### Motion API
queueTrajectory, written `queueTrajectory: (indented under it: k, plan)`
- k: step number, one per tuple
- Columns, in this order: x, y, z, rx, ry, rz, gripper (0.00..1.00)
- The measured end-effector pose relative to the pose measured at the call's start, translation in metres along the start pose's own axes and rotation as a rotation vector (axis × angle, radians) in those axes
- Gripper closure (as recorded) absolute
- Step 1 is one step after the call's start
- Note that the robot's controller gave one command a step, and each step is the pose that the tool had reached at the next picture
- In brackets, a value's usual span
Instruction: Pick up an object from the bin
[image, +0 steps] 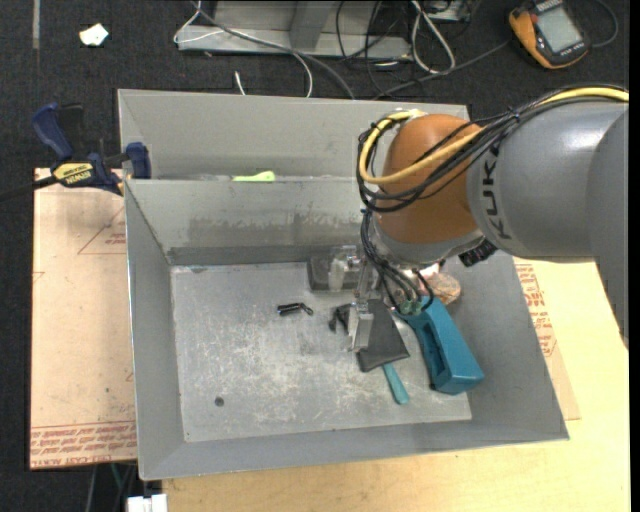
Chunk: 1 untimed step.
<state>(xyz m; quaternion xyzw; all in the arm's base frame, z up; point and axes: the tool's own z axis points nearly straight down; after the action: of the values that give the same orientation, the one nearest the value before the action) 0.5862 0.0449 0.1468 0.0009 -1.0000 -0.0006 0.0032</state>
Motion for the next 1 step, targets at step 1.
queueTrajectory:
  k: [1]
  plan:
    - [-0.0018,-0.0001,-0.0044,0.000,-0.007,0.001,0.00]
